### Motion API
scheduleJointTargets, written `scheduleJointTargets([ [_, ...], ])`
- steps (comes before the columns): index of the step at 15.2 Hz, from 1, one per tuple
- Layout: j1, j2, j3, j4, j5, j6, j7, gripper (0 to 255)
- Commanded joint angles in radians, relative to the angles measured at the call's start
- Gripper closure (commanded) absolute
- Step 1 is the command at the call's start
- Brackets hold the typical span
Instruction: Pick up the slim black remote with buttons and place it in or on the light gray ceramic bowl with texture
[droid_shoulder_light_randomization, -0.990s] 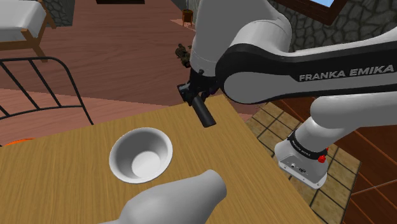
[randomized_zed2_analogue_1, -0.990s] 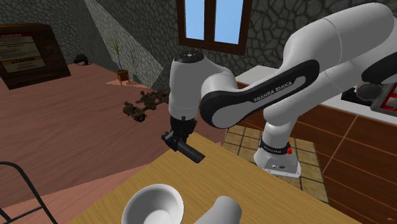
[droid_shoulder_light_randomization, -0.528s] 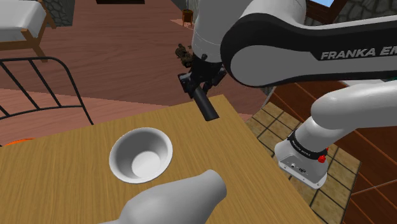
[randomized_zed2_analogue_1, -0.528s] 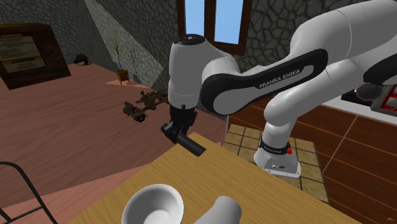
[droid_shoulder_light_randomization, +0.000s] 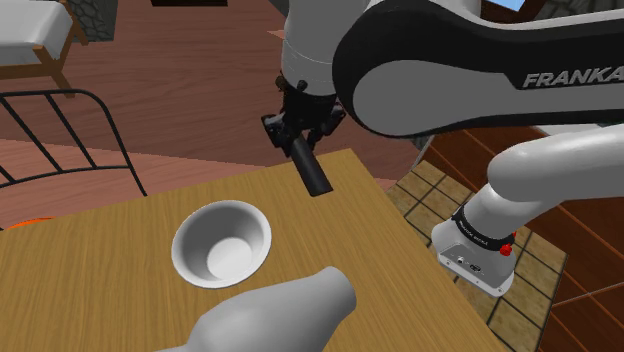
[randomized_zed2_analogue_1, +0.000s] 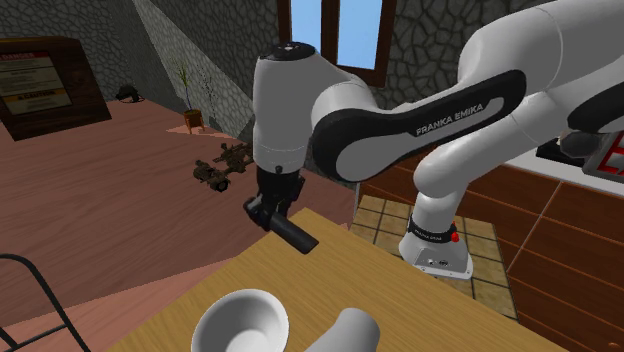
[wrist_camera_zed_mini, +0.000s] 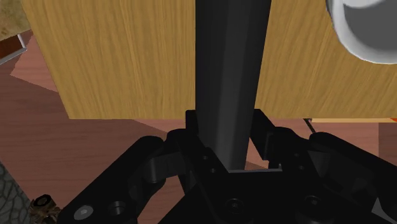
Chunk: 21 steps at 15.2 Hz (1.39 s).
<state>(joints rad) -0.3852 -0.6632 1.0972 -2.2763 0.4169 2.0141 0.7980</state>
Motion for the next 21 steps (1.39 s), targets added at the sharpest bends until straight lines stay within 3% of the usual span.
scheduleJointTargets([
  [1, -0.041, 0.027, 0.074, 0.062, -0.007, -0.009, 0.054, 255],
  [6, -0.192, 0.074, 0.29, 0.222, -0.023, -0.033, 0.172, 255],
  [13, -0.495, 0.017, 0.622, 0.52, 0.021, -0.122, 0.283, 255],
  [21, -0.511, -0.016, 0.669, 0.455, 0.063, -0.037, 0.271, 255],
])
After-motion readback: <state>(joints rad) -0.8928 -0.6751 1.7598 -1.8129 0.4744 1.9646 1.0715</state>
